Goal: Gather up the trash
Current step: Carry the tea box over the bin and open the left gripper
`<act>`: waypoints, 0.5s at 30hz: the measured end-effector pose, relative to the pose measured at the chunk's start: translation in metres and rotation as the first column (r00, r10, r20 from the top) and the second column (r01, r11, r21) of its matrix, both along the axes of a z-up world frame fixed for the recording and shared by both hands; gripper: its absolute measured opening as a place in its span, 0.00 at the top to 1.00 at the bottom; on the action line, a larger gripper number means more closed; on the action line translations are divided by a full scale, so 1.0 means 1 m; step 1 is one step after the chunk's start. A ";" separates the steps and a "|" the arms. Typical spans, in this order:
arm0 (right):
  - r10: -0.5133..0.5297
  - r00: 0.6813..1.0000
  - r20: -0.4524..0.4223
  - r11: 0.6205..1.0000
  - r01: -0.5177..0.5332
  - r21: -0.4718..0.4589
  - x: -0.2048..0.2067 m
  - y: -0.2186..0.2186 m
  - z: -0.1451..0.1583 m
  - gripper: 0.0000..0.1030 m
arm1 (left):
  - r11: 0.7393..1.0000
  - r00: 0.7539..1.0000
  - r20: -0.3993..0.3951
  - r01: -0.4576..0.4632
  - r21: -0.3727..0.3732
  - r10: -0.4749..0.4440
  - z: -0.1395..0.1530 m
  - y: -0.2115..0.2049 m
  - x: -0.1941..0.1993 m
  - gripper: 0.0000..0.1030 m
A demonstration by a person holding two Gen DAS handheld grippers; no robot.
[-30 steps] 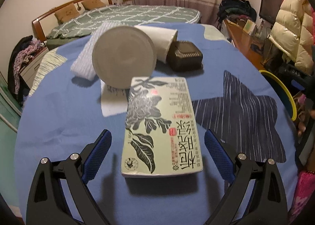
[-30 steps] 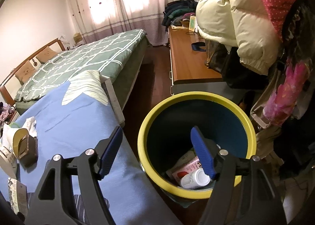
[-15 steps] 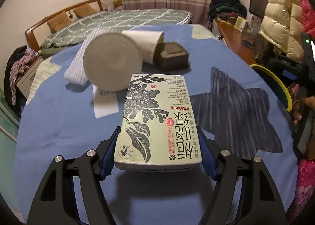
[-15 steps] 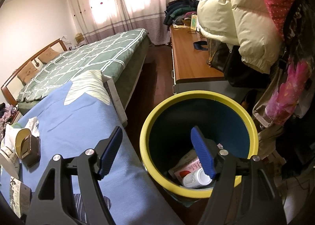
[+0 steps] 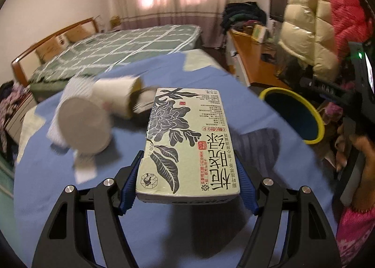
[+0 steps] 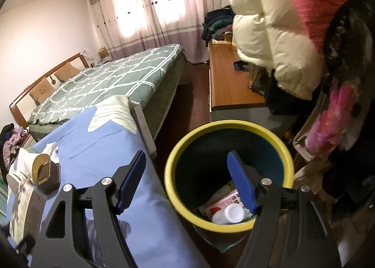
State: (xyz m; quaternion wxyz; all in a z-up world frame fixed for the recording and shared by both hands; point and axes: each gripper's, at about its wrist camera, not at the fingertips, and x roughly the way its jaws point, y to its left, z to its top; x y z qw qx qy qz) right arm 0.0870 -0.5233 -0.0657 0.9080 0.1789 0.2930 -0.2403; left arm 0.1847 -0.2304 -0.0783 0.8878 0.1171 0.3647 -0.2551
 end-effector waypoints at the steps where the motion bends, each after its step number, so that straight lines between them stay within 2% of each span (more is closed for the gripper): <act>1: -0.002 1.000 -0.004 1.000 0.002 -0.007 -0.007 -0.003 -0.001 0.34 | 1.000 1.000 0.004 0.019 0.000 -0.019 0.002 -0.010 0.000 0.31; 7: -0.042 0.999 -0.010 0.999 0.042 -0.007 -0.040 -0.030 -0.011 0.34 | 0.992 0.992 -0.027 0.127 -0.007 -0.127 0.003 -0.076 0.003 0.31; 15: -0.107 0.994 -0.010 0.994 0.107 -0.011 -0.068 -0.061 -0.016 0.34 | 0.966 0.965 -0.067 0.257 0.013 -0.255 -0.004 -0.162 0.000 0.31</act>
